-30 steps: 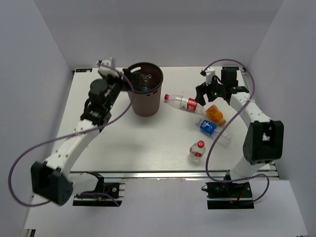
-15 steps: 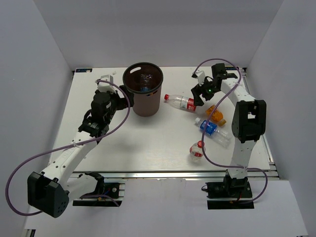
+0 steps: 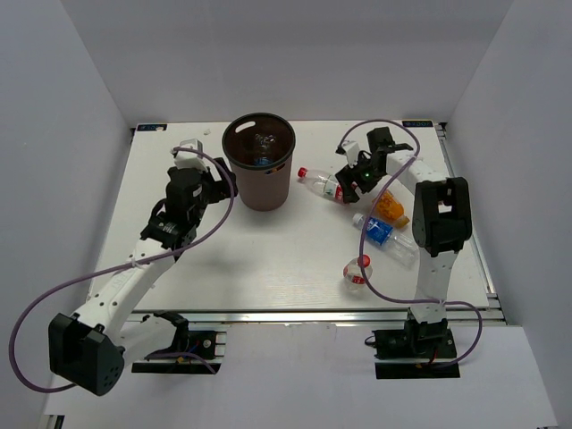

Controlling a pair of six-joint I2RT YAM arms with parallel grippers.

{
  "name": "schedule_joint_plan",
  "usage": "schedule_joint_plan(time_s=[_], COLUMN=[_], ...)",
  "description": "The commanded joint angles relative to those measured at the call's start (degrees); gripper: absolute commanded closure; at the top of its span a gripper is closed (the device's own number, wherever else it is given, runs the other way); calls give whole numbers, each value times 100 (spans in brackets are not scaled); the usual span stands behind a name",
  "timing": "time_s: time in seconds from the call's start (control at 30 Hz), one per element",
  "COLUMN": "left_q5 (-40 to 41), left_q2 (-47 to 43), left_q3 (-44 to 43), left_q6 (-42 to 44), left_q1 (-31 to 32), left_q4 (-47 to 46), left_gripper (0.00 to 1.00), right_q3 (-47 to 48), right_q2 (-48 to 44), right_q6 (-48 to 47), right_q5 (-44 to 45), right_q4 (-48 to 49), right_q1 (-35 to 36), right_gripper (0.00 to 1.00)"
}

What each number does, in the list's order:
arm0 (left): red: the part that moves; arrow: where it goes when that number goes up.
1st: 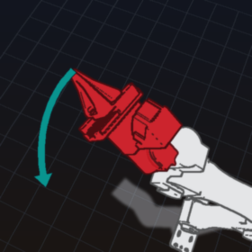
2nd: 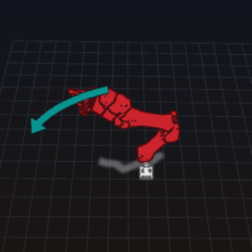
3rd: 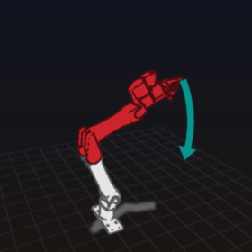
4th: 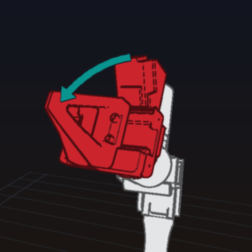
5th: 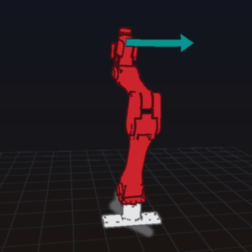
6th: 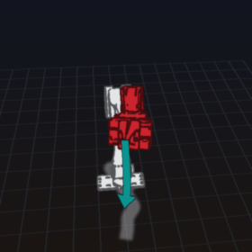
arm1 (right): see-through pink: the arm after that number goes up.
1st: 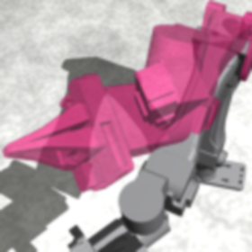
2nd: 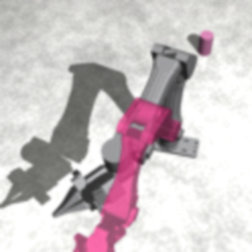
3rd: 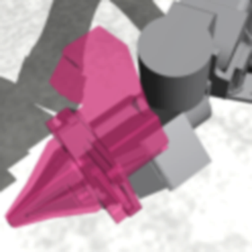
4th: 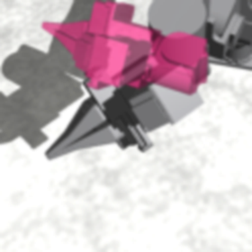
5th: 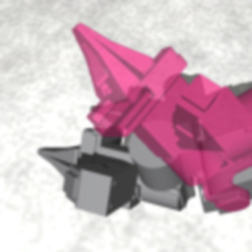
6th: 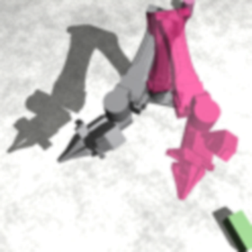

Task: Put the plastic bottles in the bin

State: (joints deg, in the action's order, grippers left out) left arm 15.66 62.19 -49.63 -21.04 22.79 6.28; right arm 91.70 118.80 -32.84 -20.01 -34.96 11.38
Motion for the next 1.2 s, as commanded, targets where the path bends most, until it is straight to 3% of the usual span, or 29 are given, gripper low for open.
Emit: schedule_joint_plan(time_s=[0.0,0.1,0.2,0.43,0.53,0.67,0.8,0.97,1.07,1.13,1.17], left_q5=[279,288,280,420,412,429,446,561,596,579,570], left_q2=[-374,-550,-682,-884,-972,-1042,-1113,-1166,-1218,-1245,-1245], left_q3=[-126,-39,5,-3,49,85,85,137,181,251,252], left_q6=[82,100,100,109,91,74,82,47,-32,-110,-129], left_q1=[7,7,7,7,15,7,7,7,7,15,15], left_q4=[84,40,48,180,189,206,207,180,136,84,84], left_gripper=[2,2,2,2,2,2,2,2,2,2,2], right_q3=[-248,-486,-706,-952,-1198,-1637,-2006,-1726,-1410,-1304,-1295], right_q2=[-41,-208,-305,-682,-1034,-1517,-2080,-2746,-3212,-3572,-3679], right_q6=[102,252,322,348,366,480,498,279,199,338,340], right_q5=[225,384,480,595,621,971,1902,2387,2055,1170,1166], right_q4=[270,708,981,1254,1430,1745,2072,1932,1870,2245,2248], right_q1=[22,84,180,277,277,286,277,277,277,312,347], right_gripper=[11,12,20,61,72,73,76,76,74,70,70])
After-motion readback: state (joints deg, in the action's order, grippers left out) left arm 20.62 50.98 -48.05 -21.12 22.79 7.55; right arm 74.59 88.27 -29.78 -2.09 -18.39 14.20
